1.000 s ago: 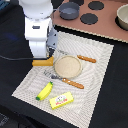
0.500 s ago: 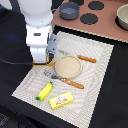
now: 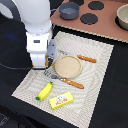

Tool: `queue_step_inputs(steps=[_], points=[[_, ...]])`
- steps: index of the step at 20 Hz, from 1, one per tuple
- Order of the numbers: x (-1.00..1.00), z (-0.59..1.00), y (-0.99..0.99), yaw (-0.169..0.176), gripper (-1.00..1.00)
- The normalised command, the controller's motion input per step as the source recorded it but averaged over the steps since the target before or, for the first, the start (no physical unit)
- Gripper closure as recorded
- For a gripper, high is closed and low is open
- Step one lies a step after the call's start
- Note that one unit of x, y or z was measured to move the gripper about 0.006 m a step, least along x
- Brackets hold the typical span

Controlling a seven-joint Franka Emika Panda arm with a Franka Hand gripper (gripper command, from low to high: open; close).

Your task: Interact with the objects in diverse but meaningful ways.

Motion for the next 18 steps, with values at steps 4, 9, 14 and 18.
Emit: queue_step_inputs(steps=[4, 9, 14, 18], points=[[-0.02, -0.19, -0.14, 0.058, 1.0], [0.11, 0.21, -0.1, 0.018, 1.0], [0.23, 0.75, -0.02, 0.0, 1.0], [0.11, 0.63, -0.03, 0.0, 1.0]])
